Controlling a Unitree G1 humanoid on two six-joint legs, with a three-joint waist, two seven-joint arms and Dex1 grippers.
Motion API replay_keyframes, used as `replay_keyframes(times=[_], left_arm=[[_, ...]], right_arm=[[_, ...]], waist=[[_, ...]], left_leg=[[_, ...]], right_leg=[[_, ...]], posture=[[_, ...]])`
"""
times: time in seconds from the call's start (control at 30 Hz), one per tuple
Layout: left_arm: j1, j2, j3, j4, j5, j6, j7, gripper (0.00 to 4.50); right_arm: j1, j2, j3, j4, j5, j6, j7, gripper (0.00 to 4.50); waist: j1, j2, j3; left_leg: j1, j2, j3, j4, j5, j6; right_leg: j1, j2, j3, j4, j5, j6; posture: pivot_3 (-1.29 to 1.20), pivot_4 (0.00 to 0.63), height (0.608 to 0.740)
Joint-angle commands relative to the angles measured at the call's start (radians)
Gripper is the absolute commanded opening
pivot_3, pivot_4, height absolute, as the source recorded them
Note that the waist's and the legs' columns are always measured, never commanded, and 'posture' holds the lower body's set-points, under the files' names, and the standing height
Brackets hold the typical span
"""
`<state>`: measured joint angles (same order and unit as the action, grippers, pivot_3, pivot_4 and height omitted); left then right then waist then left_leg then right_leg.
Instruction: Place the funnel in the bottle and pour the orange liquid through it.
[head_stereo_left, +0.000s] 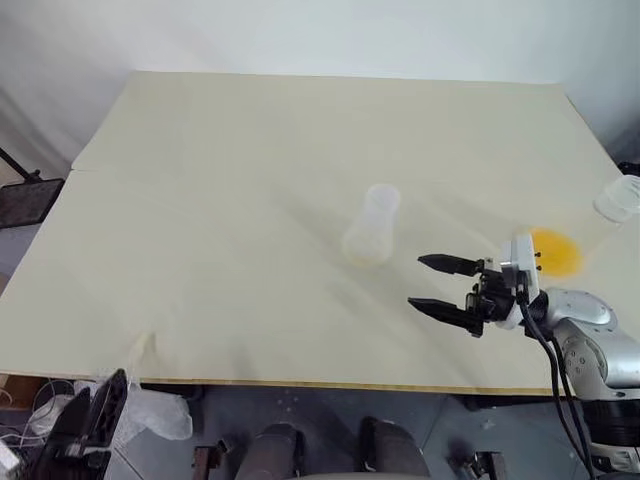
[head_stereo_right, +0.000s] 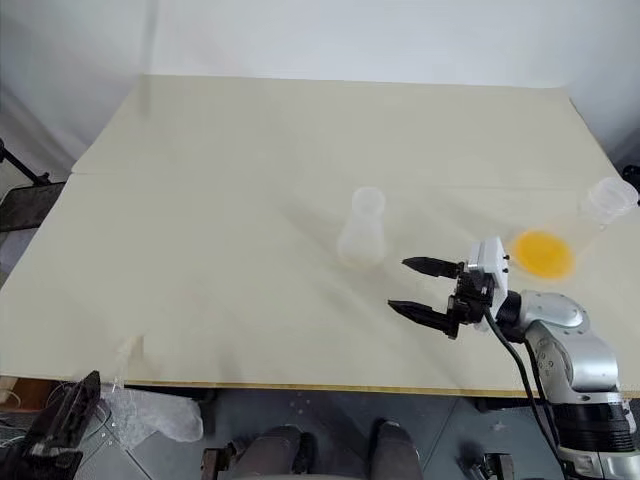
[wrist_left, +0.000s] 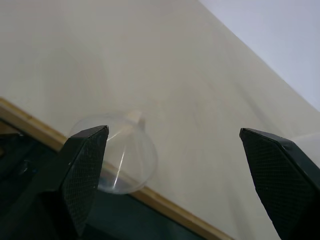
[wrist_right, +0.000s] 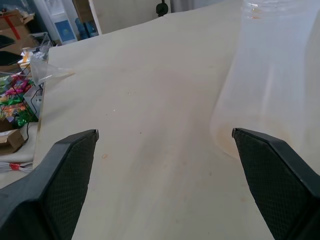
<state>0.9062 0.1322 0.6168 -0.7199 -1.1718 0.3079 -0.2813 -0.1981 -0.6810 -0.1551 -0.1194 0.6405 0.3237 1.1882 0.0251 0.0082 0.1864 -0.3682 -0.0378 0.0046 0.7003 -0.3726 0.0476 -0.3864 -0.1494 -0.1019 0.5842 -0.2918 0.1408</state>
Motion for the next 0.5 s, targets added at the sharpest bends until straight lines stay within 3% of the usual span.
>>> replay_keyframes(times=[0.03,0.5], left_arm=[[-0.023,0.023,-0.001,0.012,-0.005,0.005,0.027,4.46],[-0.095,0.091,-0.003,0.081,-0.01,0.049,0.054,4.46]], right_arm=[[0.017,-0.01,-0.032,-0.056,0.034,0.011,0.0,4.5],[0.076,-0.109,-0.057,-0.134,0.089,0.03,0.125,4.5]], waist=[[-0.001,0.0,0.0],[0.002,0.0,0.0]], left_leg=[[0.0,0.0,0.0,0.0,0.0,0.0],[0.0,0.0,0.0,0.0,0.0,0.0]], right_leg=[[0.0,0.0,0.0,0.0,0.0,0.0],[0.0,0.0,0.0,0.001,0.0,0.0]], posture=[[0.0,0.15,0.74],[0.0,0.15,0.74]])
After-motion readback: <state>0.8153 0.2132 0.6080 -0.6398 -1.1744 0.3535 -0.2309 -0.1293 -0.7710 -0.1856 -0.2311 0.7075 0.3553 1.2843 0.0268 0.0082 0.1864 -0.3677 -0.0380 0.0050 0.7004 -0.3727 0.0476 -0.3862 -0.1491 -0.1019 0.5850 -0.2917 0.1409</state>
